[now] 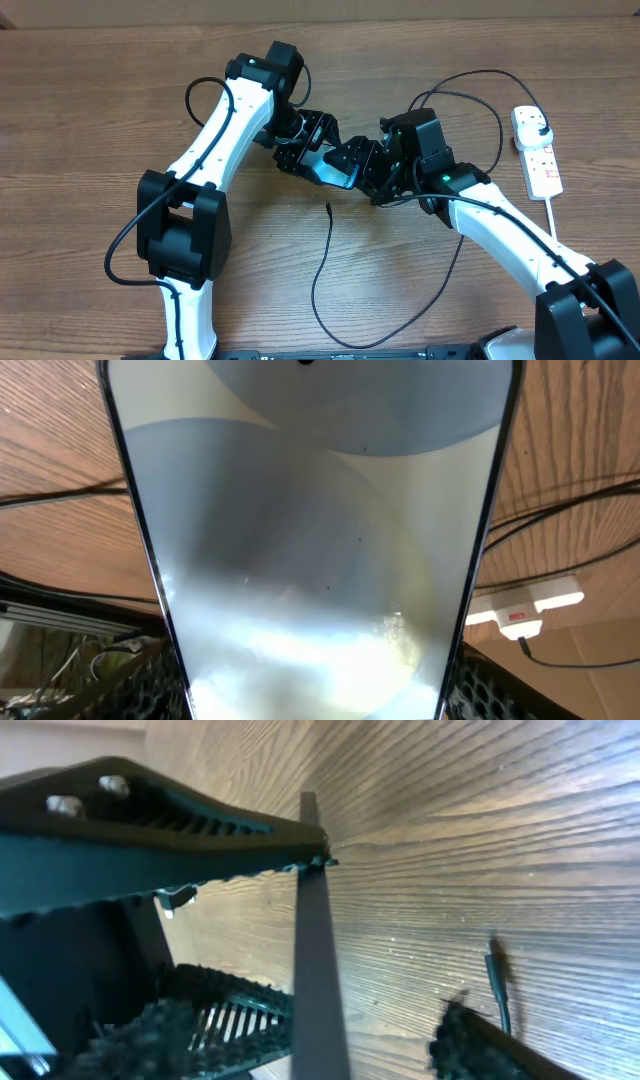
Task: Plug charger to phone and switch on socket
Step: 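Bring the right gripper to the phone and grasp its edge, then release the phone from the left gripper, holding it with the right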
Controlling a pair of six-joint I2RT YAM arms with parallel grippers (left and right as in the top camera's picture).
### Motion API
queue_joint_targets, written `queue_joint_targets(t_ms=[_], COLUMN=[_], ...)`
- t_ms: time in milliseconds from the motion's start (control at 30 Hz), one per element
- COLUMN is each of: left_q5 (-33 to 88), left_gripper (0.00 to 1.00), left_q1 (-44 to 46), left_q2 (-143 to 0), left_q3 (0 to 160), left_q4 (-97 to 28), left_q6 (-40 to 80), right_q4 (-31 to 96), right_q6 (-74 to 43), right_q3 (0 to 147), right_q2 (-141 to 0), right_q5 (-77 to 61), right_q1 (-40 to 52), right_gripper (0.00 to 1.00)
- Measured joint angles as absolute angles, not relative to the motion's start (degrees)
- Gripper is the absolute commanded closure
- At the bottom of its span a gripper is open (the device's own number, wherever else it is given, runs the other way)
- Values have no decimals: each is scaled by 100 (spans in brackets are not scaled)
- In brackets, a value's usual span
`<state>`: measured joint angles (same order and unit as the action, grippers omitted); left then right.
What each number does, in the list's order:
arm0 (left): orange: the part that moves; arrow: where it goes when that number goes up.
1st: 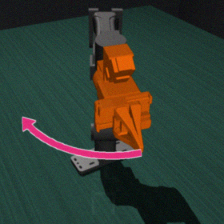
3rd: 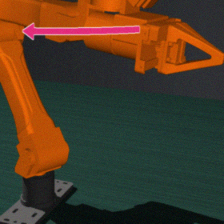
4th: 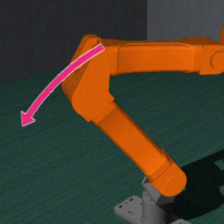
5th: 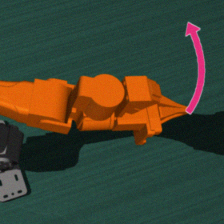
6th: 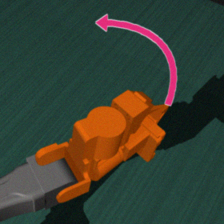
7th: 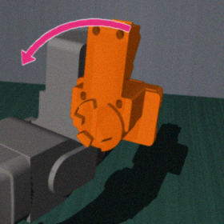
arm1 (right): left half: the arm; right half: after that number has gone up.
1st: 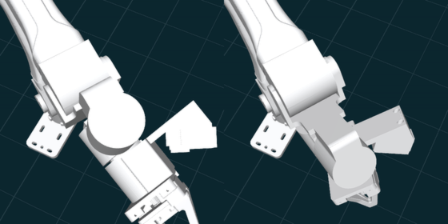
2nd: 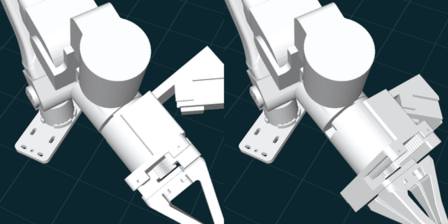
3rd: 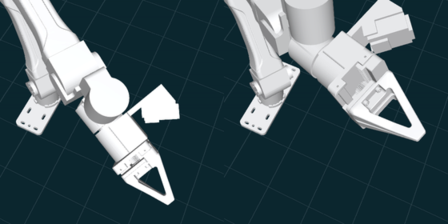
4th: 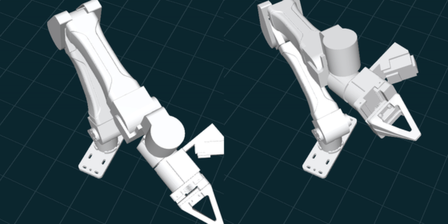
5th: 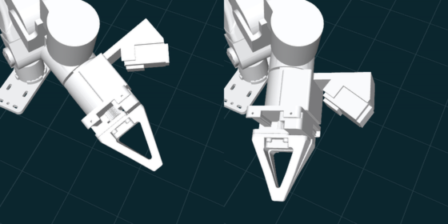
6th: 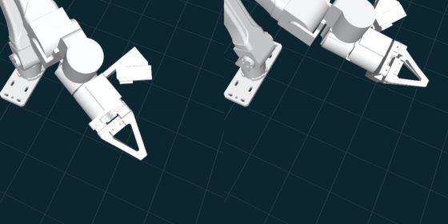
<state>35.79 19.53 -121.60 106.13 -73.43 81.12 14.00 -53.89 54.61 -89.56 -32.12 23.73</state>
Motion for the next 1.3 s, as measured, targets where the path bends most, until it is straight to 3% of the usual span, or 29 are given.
queue_joint_targets(t_ms=[133,433,733,1233,1267,1300], left_q5=[3638,3649,3649,3640,3638,3636], left_gripper=[96,96,96,95,88,52], left_q1=[1984,2182,2206,2215,2215,2215], left_q2=[-12160,-12160,-12160,-12160,-12160,-12160], left_q3=[10613,10613,10613,10613,10613,10613], left_q4=[-7345,-7319,-7319,-7312,-7310,-7310], left_q6=[8112,8130,8154,8156,8156,8156], right_q4=[1409,1614,1649,1610,1610,1610], right_q6=[-5391,-5398,-5398,-5369,-5352,-5354], right_q3=[5461,5461,5461,5465,5465,5465], right_q2=[-8956,-8956,-8956,-8954,-8954,-8954], right_q5=[-3148,-2956,-2783,-2759,-2757,-2755], right_q1=[2373,2373,2373,2377,2377,2377], right_gripper=[43,57,79,96,96,96])
